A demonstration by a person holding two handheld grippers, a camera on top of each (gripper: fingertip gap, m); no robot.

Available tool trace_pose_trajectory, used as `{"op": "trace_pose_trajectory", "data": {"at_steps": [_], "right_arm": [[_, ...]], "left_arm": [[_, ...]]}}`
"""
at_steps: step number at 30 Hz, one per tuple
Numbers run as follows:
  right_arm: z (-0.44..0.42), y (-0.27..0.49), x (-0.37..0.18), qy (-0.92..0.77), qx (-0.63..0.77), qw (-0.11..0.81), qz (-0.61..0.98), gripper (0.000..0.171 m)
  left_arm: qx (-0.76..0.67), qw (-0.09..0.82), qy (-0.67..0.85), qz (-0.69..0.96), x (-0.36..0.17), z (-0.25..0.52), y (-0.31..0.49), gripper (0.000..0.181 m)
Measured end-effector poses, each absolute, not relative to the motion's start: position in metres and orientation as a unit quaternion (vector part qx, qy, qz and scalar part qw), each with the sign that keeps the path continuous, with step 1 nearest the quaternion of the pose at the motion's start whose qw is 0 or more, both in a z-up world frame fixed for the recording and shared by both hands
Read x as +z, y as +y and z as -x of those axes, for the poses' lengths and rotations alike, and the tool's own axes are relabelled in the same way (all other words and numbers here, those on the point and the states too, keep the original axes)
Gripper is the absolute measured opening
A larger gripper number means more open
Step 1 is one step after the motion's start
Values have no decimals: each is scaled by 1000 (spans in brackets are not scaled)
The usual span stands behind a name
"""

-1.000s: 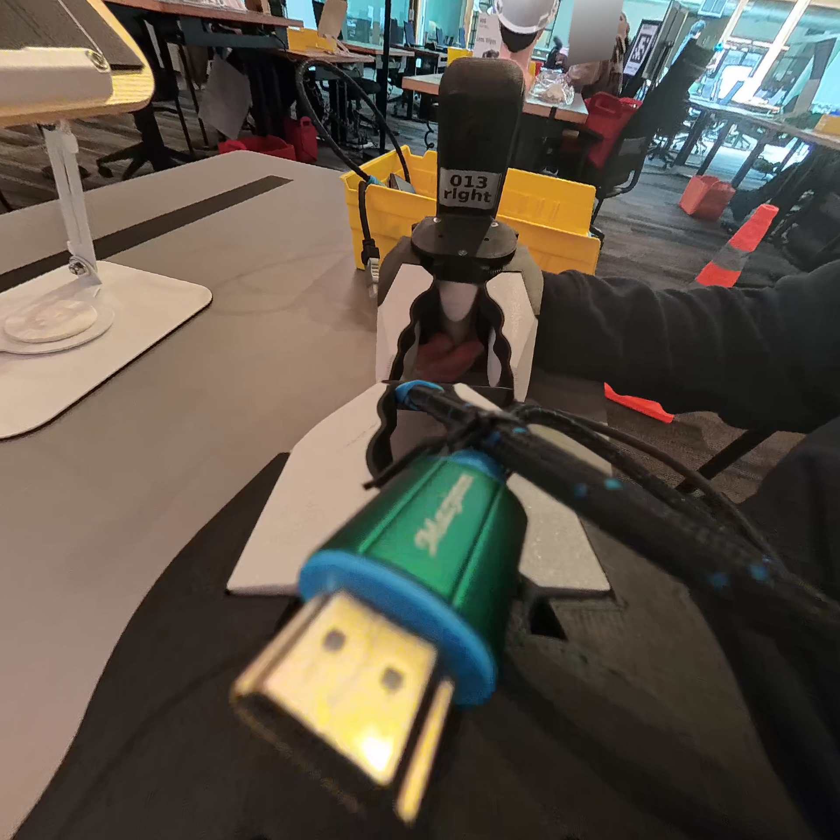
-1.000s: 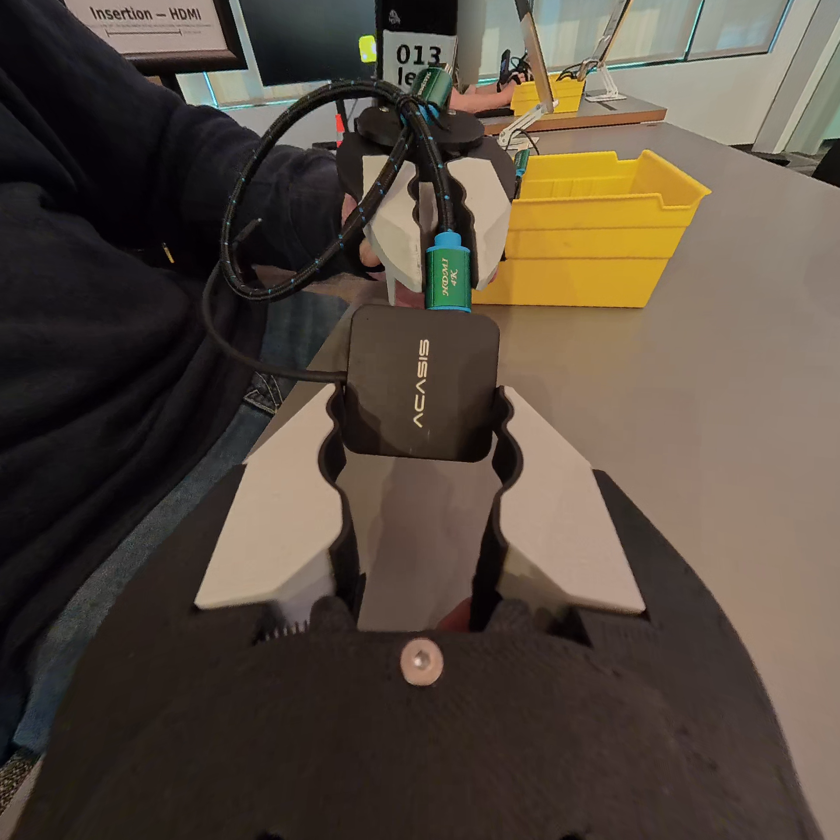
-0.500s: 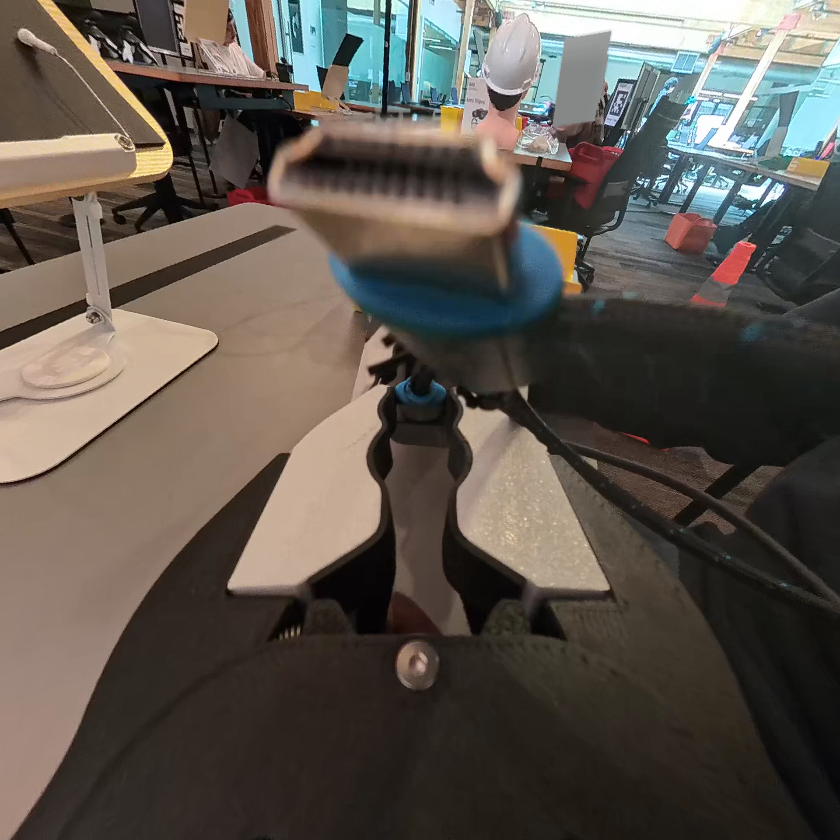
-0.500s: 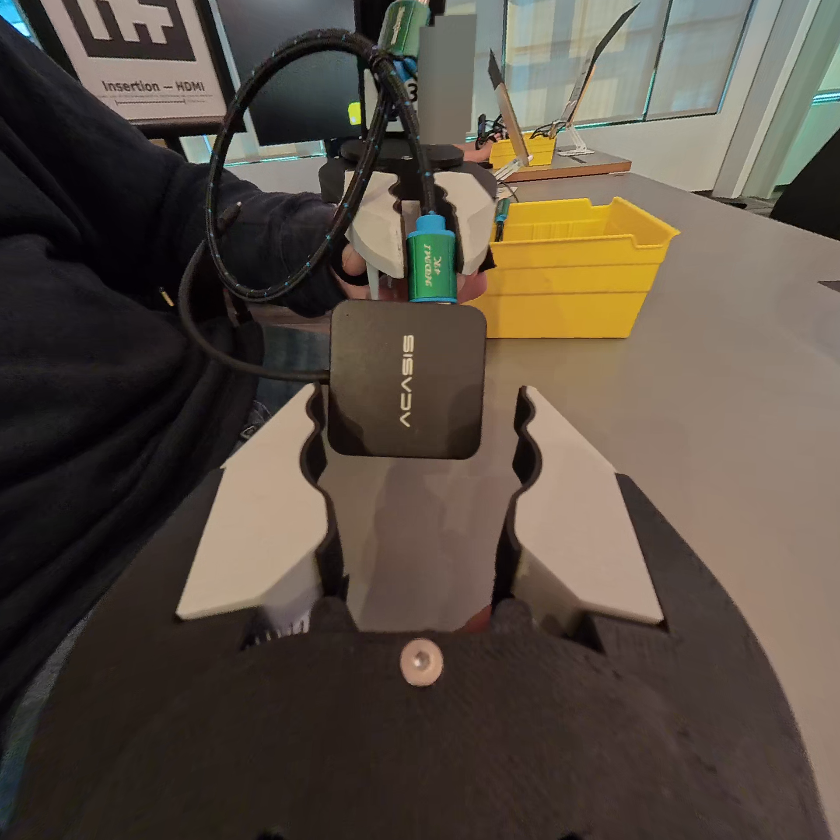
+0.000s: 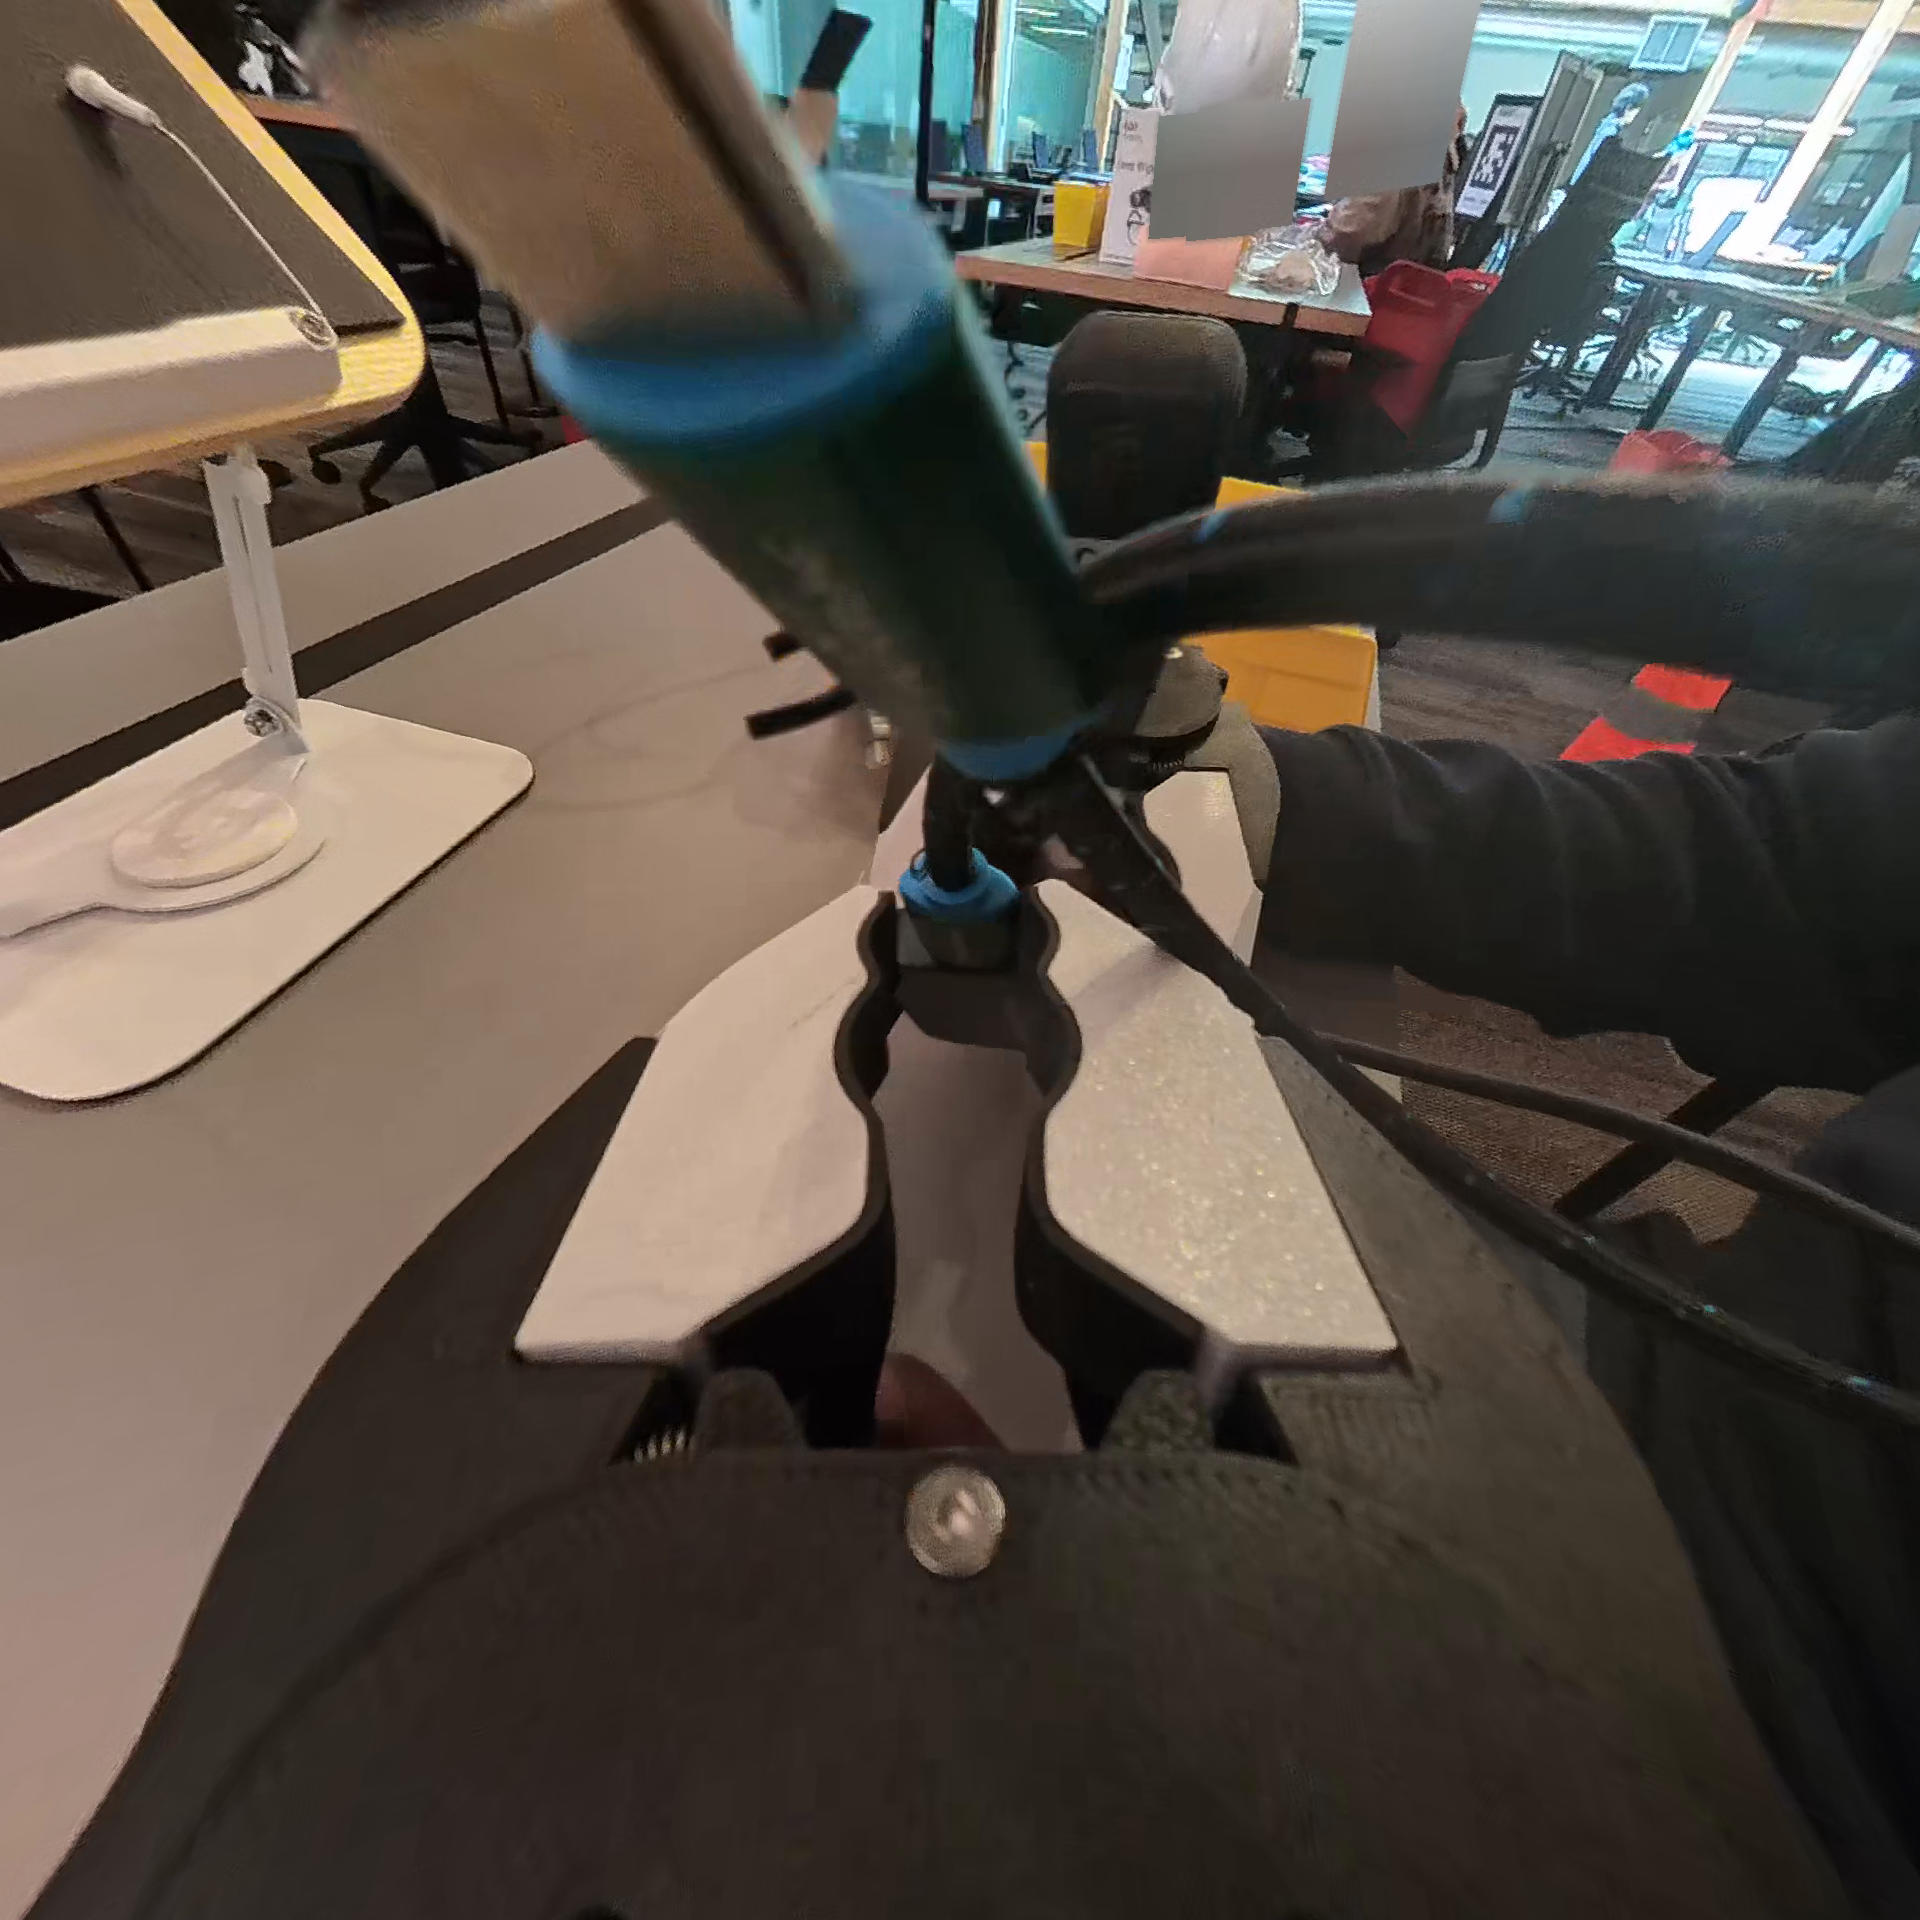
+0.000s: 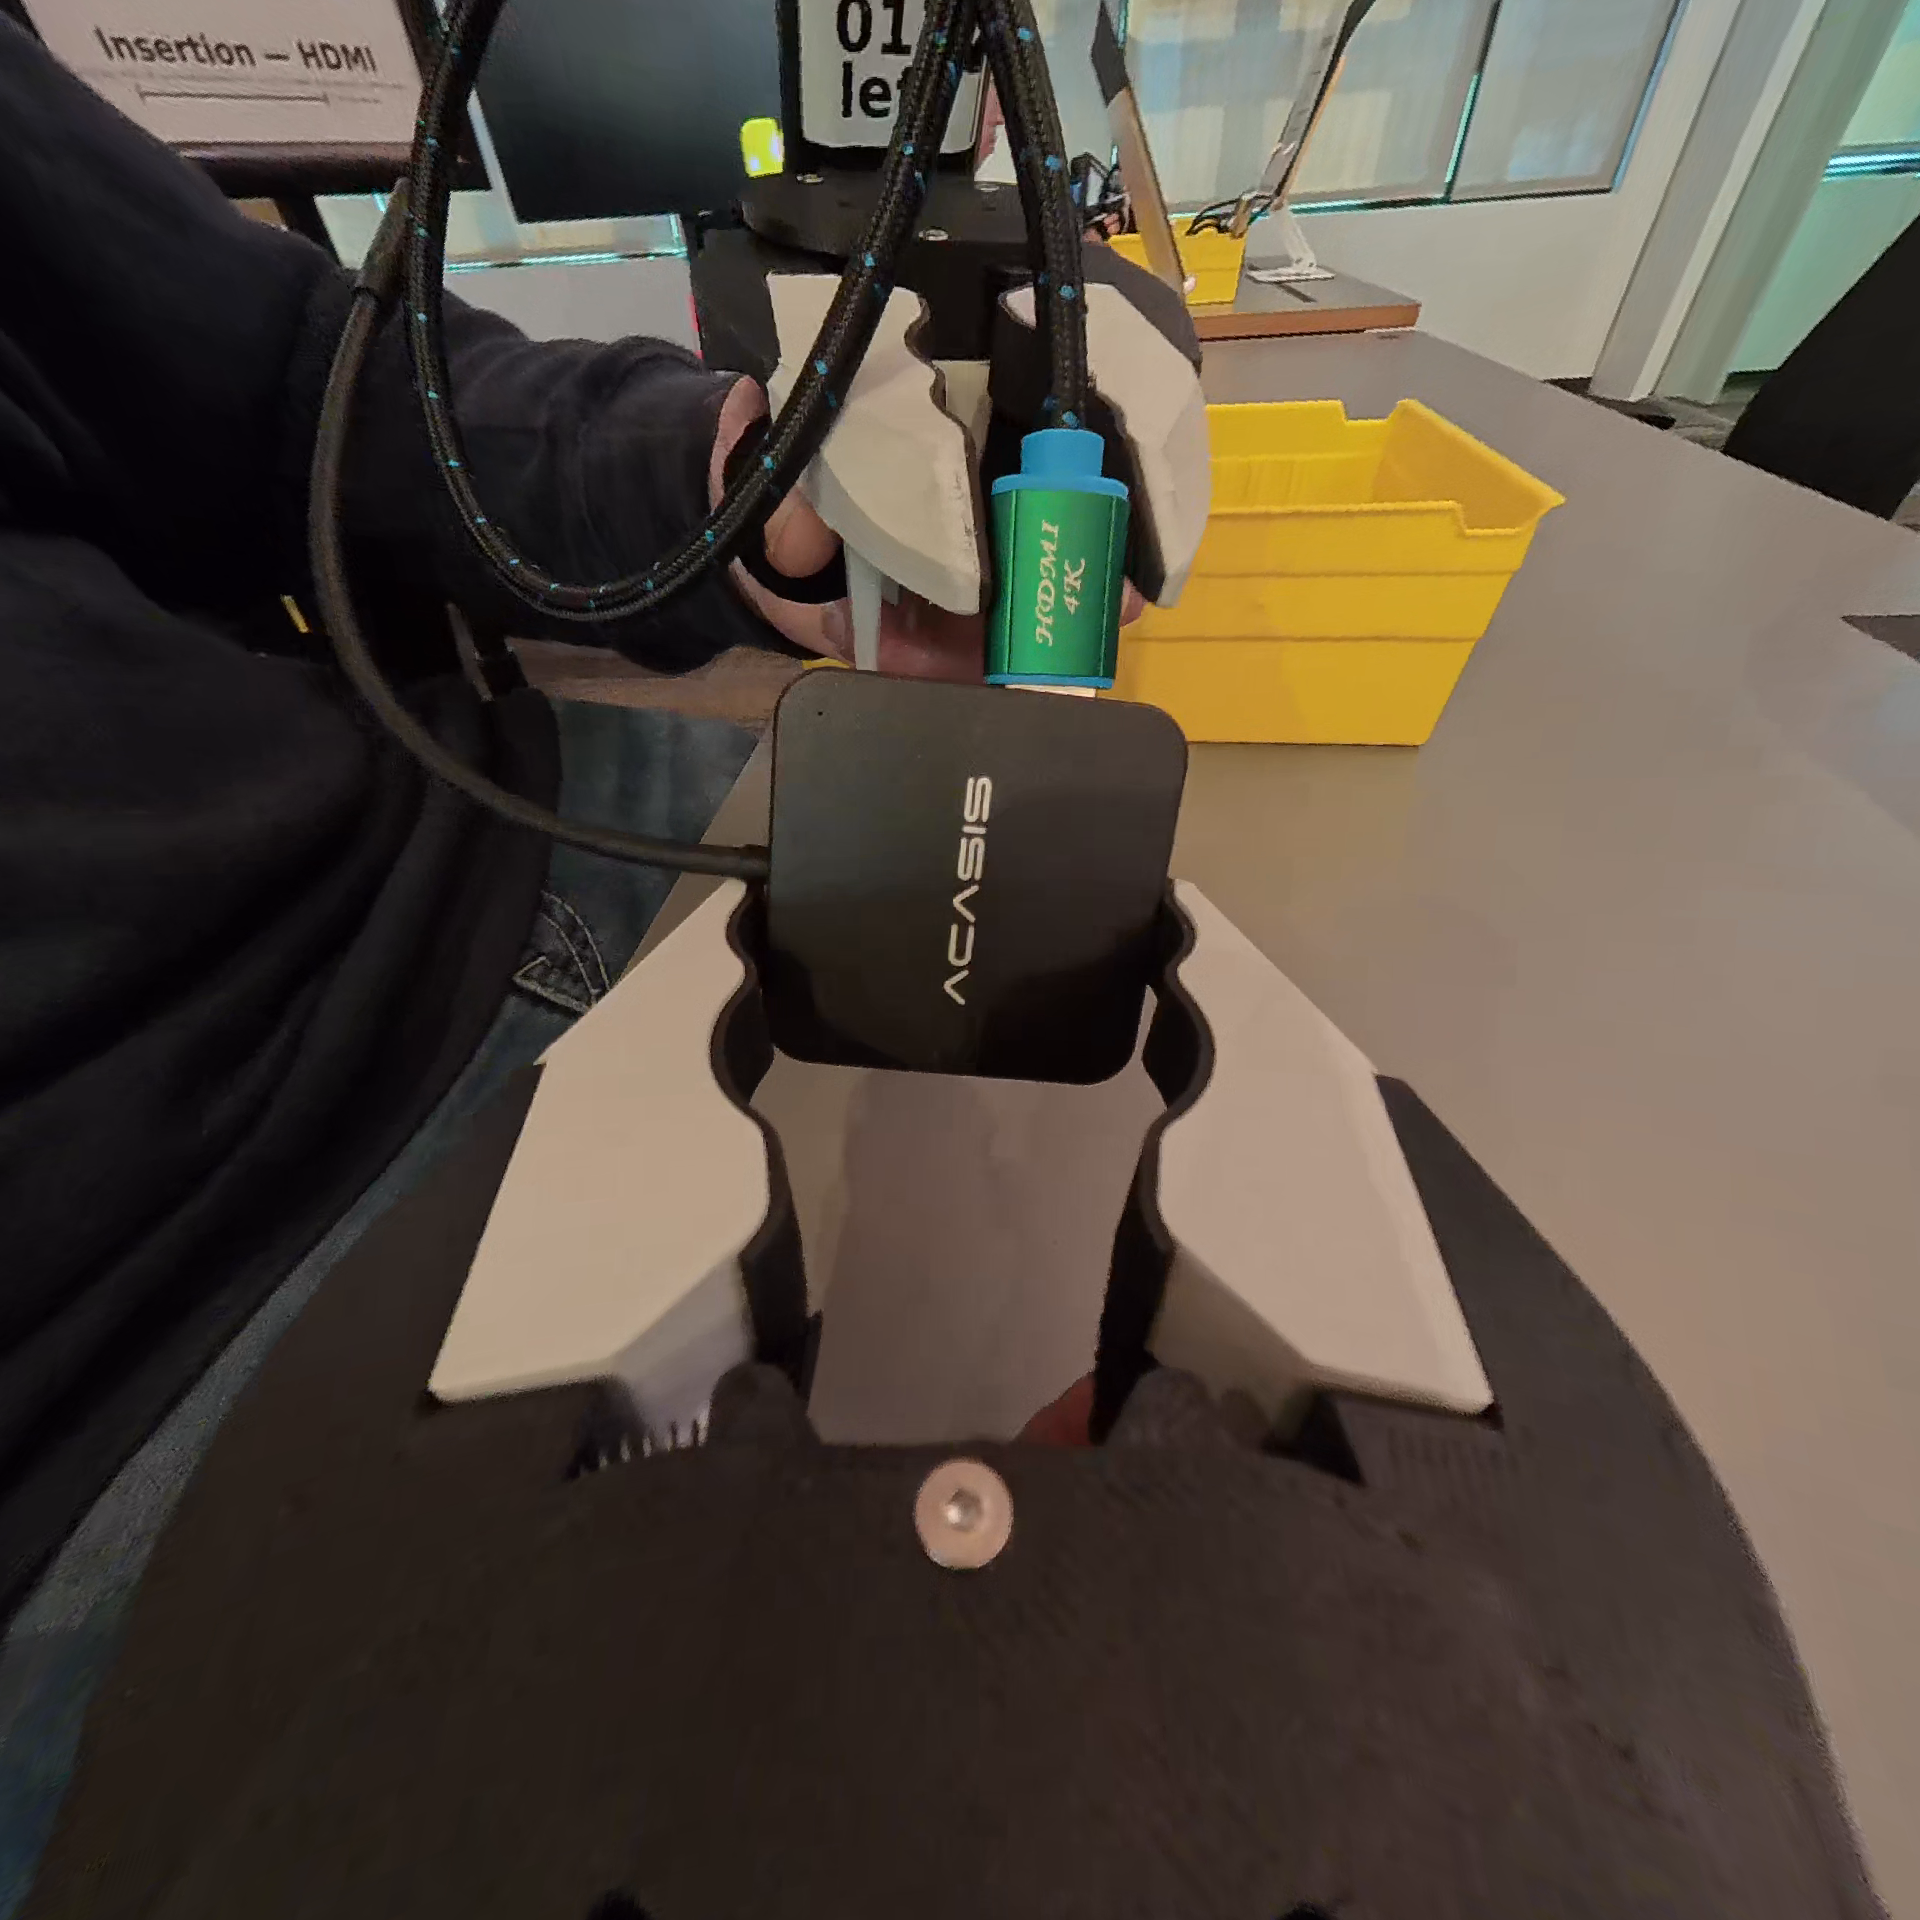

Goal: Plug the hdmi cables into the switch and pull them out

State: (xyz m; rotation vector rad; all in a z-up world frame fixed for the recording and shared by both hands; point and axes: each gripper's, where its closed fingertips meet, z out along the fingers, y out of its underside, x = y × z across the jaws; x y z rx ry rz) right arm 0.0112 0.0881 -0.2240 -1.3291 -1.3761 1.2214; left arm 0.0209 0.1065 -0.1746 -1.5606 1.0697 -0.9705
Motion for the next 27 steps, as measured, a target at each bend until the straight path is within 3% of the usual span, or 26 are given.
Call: {"op": "trace_pose_trajectory", "data": {"at_steps": [7, 15, 21, 27], "right_arm": [[-19, 105, -185, -482, 464, 488, 560, 71], [-68, 121, -102, -428, 336, 575, 611, 71], [-221, 169, -62, -305, 59, 630, 712, 71], [-378, 198, -128, -173, -60, 528, 829, 71]], "left_arm": [[-388, 503, 427, 644, -161, -13, 114, 40], [-378, 496, 417, 661, -168, -5, 121, 40], [-346, 484, 440, 673, -179, -3, 120, 38], [-332, 484, 449, 674, -180, -8, 118, 37]]}}
